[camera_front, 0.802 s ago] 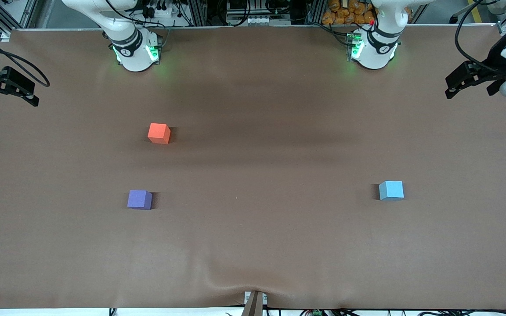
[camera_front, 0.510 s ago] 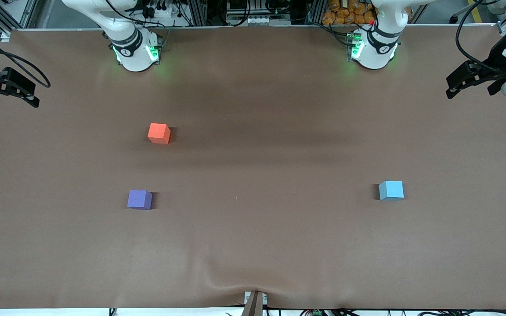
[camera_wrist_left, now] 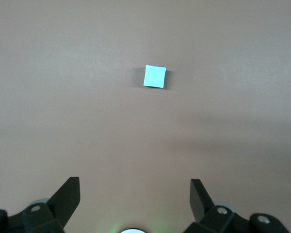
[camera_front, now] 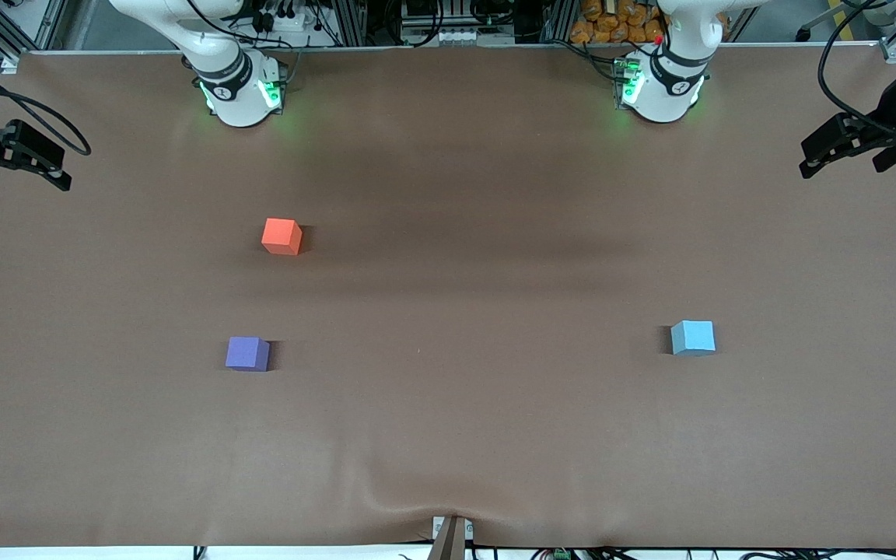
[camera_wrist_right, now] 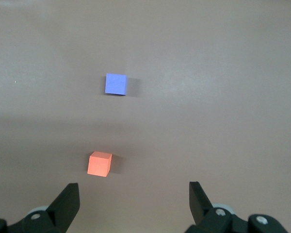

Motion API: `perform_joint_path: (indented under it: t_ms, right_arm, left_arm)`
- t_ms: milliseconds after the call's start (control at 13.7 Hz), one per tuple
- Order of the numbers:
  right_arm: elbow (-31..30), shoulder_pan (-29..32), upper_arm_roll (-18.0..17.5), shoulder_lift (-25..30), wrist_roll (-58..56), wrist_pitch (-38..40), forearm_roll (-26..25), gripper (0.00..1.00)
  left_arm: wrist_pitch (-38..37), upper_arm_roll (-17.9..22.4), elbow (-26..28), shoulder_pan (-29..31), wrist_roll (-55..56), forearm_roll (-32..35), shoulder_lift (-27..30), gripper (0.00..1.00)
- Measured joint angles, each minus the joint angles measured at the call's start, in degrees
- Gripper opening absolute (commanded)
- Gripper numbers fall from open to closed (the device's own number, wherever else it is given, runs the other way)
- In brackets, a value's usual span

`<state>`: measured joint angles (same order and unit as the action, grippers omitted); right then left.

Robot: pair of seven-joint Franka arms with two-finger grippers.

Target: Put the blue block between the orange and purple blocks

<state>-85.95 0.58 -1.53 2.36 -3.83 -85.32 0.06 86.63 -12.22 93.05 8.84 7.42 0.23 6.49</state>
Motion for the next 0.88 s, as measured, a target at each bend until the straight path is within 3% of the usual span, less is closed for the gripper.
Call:
perform_joint_path:
  t_ms: [875]
  right_arm:
    - [0.0,0.1,0.3,0.0,0.0,-0.1,0.8,1.0]
  left_arm:
    - [0.0,-0.1,0.2,0.0,-0.4,0.0,-1.6,1.0]
